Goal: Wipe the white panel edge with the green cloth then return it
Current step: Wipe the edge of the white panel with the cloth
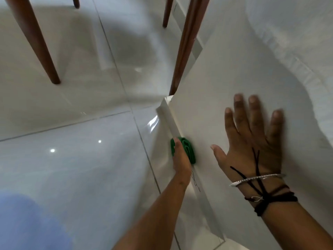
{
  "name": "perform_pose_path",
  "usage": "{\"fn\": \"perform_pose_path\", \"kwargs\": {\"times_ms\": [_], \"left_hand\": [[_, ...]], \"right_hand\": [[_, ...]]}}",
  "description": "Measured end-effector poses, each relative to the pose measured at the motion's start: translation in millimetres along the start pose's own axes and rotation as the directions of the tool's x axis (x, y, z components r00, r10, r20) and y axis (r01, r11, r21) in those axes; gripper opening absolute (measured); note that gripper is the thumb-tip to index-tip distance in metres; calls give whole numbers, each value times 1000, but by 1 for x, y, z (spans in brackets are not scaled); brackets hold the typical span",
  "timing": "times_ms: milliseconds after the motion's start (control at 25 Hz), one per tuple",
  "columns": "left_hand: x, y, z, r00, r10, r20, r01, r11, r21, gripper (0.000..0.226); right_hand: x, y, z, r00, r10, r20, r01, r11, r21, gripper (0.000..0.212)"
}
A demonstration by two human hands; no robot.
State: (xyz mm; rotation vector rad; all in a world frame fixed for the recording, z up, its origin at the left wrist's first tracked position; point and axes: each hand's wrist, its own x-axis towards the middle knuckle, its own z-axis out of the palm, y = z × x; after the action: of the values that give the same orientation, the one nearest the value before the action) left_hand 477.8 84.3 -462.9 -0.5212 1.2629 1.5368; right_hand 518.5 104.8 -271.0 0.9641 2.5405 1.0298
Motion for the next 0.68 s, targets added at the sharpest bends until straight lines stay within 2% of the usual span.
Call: {"fn": "perform_pose_path", "kwargs": {"times_ms": [80, 200, 360, 440, 560, 600, 640, 680], "left_hand": [[-5, -6, -4, 996, 80, 30, -81, 996, 35, 90], [-11, -16, -4, 988, 138, 74, -134, 989, -54, 71], [-34, -49, -8, 992, 75, 99, -75, 997, -6, 58], [-46, -66, -8, 993, 33, 117, -37, 999, 31, 66], [-68, -85, -9, 989, 6, 147, -11, 999, 32, 112], [-72, -88, -10, 989, 16, 148, -21, 999, 34, 119], [-74, -87, -11, 990, 18, 140, -22, 999, 27, 113], [-71, -83, -11, 992, 14, 124, -12, 1000, -15, 98]], "right_hand": [[-2, 1, 0, 999, -1, -36, -1, 999, -36, 96], [2, 1, -1, 999, -23, -46, 21, 999, -27, 97], [0, 4, 8, 998, -58, -34, 53, 989, -141, 100], [0, 4, 12, 997, -80, -3, 78, 978, -195, 102], [-1, 2, 17, 996, -84, 18, 86, 962, -260, 109], [-1, 1, 18, 996, -88, 27, 92, 954, -285, 110], [-2, 1, 19, 995, -93, 40, 101, 948, -301, 110], [-2, 1, 19, 994, -98, 48, 108, 944, -312, 110]]}}
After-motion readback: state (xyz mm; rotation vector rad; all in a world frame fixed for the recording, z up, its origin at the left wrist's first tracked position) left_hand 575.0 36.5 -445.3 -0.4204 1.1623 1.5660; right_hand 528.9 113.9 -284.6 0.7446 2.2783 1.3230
